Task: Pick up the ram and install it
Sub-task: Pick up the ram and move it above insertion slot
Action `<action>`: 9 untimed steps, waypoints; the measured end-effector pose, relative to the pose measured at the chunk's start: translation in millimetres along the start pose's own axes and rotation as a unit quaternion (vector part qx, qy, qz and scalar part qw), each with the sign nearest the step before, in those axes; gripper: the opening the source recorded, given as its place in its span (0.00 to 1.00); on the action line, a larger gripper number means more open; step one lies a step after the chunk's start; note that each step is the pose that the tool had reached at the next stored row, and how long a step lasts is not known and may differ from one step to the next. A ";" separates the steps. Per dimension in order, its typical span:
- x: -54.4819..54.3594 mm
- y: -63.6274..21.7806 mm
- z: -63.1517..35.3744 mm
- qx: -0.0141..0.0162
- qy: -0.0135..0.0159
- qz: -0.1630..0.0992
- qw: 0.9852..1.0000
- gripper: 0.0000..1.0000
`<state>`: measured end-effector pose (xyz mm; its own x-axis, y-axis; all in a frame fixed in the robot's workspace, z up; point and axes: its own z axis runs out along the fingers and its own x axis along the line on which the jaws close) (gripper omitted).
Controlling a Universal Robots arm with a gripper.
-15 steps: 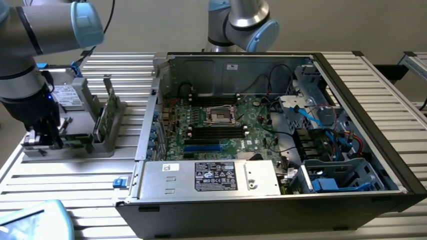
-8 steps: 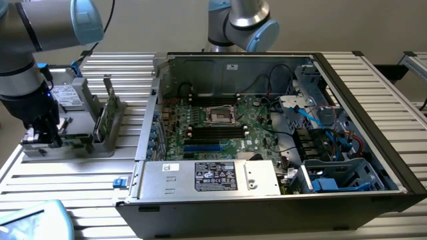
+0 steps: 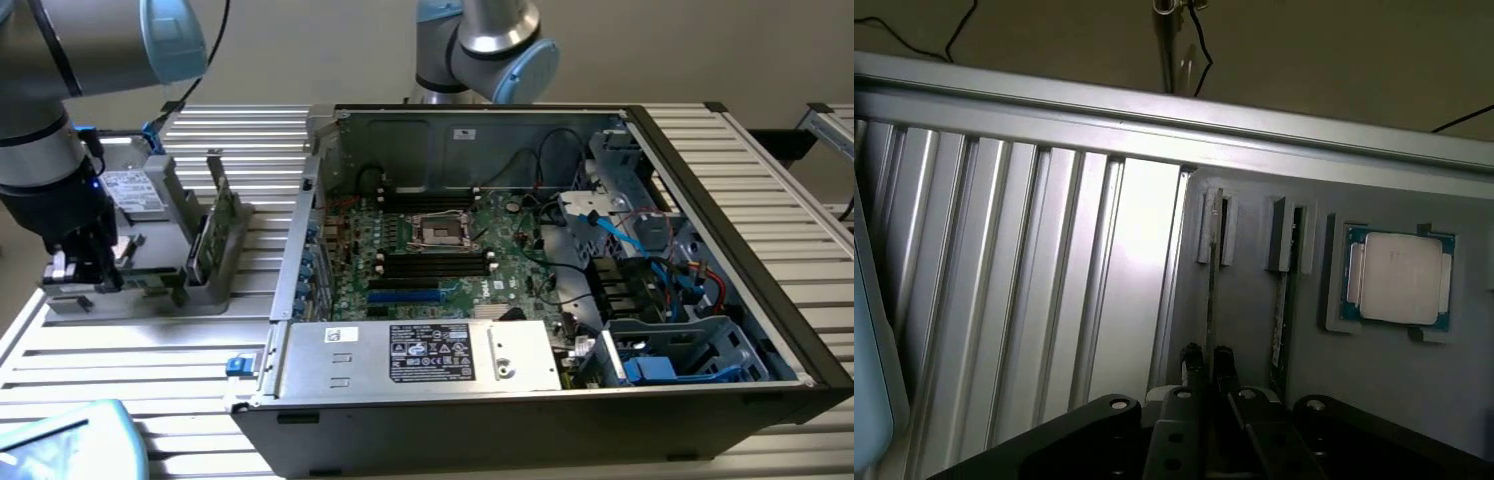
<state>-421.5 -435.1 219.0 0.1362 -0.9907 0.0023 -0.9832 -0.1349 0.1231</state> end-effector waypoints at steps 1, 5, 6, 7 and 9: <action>0.0 0.1 -1.3 0.000 0.000 0.000 1.000 0.14; 0.1 0.7 -9.8 -0.001 0.000 0.000 1.000 0.14; 0.2 0.7 -12.6 -0.001 0.000 0.000 1.000 0.14; 0.3 0.3 -15.5 -0.002 0.000 0.000 1.000 0.14; 0.6 -1.9 -21.6 -0.004 -0.001 0.000 1.000 0.14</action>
<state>-416.9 -435.1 240.1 0.1362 -0.9907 0.0011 -0.9822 -0.1349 0.1306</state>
